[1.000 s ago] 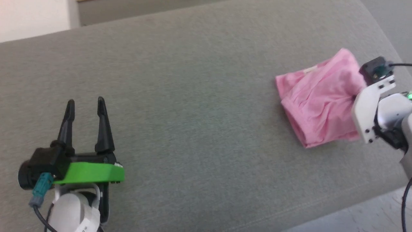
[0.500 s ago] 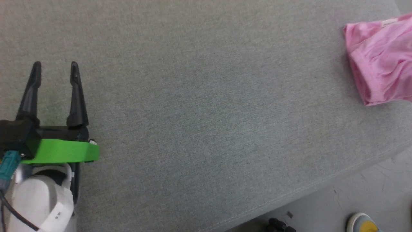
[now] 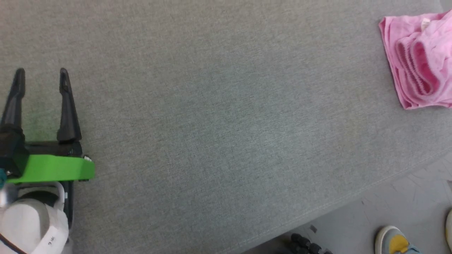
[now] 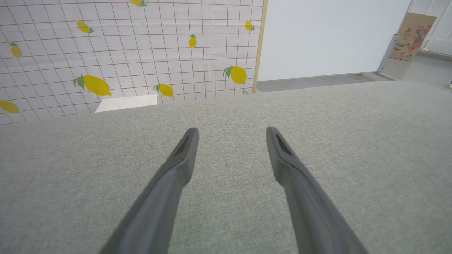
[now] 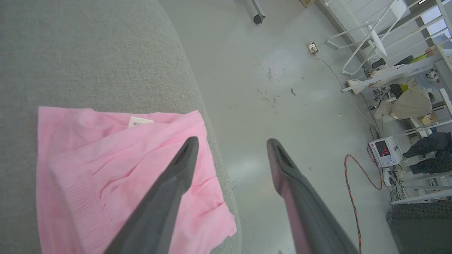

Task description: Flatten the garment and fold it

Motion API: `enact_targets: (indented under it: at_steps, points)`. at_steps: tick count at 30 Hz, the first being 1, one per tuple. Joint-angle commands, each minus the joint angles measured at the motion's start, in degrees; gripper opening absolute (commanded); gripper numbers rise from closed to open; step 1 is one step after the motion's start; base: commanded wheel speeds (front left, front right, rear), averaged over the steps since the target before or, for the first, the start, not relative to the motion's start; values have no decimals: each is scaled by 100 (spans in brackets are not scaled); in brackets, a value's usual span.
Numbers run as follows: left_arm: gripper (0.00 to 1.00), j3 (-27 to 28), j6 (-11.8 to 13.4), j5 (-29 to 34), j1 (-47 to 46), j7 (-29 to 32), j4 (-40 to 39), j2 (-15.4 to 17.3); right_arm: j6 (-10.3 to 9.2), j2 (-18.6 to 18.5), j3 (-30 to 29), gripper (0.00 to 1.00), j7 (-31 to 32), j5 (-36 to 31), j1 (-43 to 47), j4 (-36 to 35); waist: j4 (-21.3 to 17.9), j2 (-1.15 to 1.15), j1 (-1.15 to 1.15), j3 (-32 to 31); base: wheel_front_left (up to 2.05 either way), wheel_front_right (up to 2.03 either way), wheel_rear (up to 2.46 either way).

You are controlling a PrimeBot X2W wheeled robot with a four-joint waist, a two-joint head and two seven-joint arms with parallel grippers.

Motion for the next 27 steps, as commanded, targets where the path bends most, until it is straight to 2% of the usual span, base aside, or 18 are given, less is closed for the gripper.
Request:
enact_targets:
  at_steps: [1,7,12,19,21,27]
  points:
    - [100,0,39,-78,69,-80,71,-35,-11,3,79,100,-183,60,-171,-6,102,-1,-1,-263,0,0,0]
    - [100,-23,131,-247,233,-431,572,-282,-11,120,851,100,-909,461,-419,-518,384,-1,-1,-998,0,0,0]
    - [100,-3,241,-406,338,-701,917,-517,-11,646,1278,100,-1134,1334,-464,-1126,703,-1,-1,-1537,0,0,0]
    - [100,3,401,-516,379,-939,1217,-735,-11,1623,1346,100,-1534,2179,147,-2091,1216,-1,-1,-2143,0,0,0]
    - [100,-21,433,-506,378,-973,1288,-762,-11,1777,1485,100,-1681,2147,426,-2332,1373,-1,-1,-2268,0,0,0]
    - [100,-90,554,-508,383,-1037,1457,-857,-11,2160,1310,100,-2104,2134,1334,-2834,1731,-1,-1,-2508,0,0,0]
